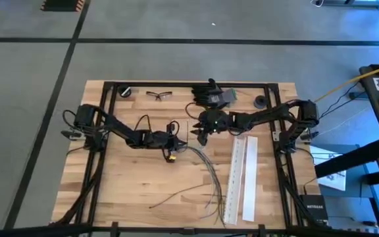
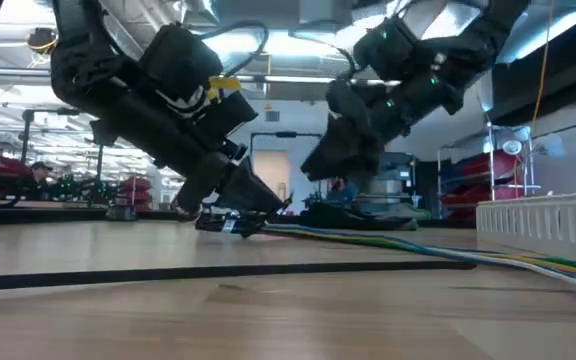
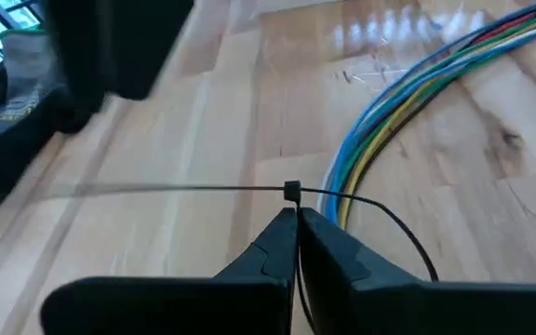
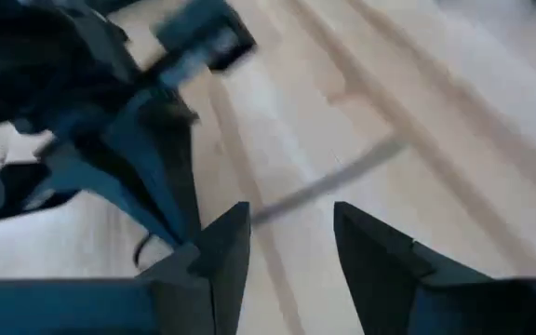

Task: Ziptie cables
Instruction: Wrap the top zip tie on the cables

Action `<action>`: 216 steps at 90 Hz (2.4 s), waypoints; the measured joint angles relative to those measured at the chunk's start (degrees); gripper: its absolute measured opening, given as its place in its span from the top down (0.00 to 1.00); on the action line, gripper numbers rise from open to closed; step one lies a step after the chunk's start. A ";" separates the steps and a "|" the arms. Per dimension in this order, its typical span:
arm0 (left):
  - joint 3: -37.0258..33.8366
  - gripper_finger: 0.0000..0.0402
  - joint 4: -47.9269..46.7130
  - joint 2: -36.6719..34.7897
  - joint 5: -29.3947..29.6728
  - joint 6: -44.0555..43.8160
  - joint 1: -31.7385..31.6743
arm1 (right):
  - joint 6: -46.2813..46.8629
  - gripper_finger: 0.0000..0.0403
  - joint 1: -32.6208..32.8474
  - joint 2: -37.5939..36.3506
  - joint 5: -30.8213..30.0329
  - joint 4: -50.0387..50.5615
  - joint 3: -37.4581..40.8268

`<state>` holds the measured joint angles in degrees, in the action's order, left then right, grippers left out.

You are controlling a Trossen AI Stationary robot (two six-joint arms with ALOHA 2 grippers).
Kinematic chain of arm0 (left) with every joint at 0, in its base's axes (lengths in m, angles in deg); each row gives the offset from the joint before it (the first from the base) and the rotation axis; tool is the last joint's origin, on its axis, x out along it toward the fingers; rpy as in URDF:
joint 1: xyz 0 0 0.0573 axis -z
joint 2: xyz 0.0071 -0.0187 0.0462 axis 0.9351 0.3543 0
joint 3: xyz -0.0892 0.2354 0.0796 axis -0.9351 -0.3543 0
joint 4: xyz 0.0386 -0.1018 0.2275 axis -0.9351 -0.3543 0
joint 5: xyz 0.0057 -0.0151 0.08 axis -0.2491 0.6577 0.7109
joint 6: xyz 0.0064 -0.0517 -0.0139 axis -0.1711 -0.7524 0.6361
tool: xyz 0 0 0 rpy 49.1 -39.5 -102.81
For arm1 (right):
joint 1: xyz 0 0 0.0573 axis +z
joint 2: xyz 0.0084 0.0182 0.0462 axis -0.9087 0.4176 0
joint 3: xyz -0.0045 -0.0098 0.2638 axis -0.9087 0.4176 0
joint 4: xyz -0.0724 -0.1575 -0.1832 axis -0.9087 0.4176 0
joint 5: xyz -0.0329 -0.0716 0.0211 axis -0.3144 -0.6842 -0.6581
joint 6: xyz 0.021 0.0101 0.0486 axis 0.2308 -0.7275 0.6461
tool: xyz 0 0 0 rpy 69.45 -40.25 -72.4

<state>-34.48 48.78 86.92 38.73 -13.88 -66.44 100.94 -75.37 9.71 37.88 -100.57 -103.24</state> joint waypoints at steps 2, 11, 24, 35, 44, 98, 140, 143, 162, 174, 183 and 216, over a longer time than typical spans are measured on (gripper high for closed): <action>0.00 1.00 0.05 0.00 -0.01 0.14 0.00 | 0.30 0.65 -0.17 0.00 1.22 -1.05 0.72; 0.00 1.00 0.31 0.00 -0.01 1.28 0.21 | 1.81 0.65 -0.10 0.00 3.89 -6.79 4.14; 0.00 1.00 2.04 0.00 -0.01 1.74 0.32 | 3.60 0.65 -0.09 1.43 3.93 -15.20 7.08; 0.00 1.00 3.39 0.00 -0.01 1.87 0.31 | 4.68 0.65 -0.10 5.34 6.02 -19.08 6.78; 0.00 1.00 3.17 0.00 -0.01 1.76 0.31 | 4.81 0.65 -0.08 8.01 9.16 -23.45 6.10; 0.00 1.00 3.36 -0.02 -0.03 1.81 0.59 | 2.23 0.85 1.00 13.18 13.16 -34.27 5.05; -0.02 1.00 2.27 -0.09 -1.45 1.24 0.52 | -17.09 1.00 7.84 12.99 -10.88 -32.56 4.53; -0.02 1.00 1.75 -0.09 -1.78 1.22 0.63 | -18.57 1.00 8.20 12.58 -13.39 -31.96 4.37; 0.00 1.00 -3.37 -0.09 -2.07 2.62 2.42 | -29.55 1.00 8.52 6.40 -28.74 -23.24 3.02; 0.02 1.00 -6.75 -0.11 -1.08 3.55 3.65 | -35.79 1.00 6.95 -0.93 -35.41 -16.63 2.98; 0.02 1.00 -7.62 -0.13 -0.38 5.11 4.55 | -38.41 1.00 5.20 -7.22 -39.57 -10.49 2.90; 0.00 1.00 -6.34 -2.28 1.52 3.68 3.80 | -9.58 0.99 5.30 -19.10 -23.69 10.72 2.96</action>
<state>-34.48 42.44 84.64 40.25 -10.20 -62.65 91.36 -70.07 -9.40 14.20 -89.85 -100.28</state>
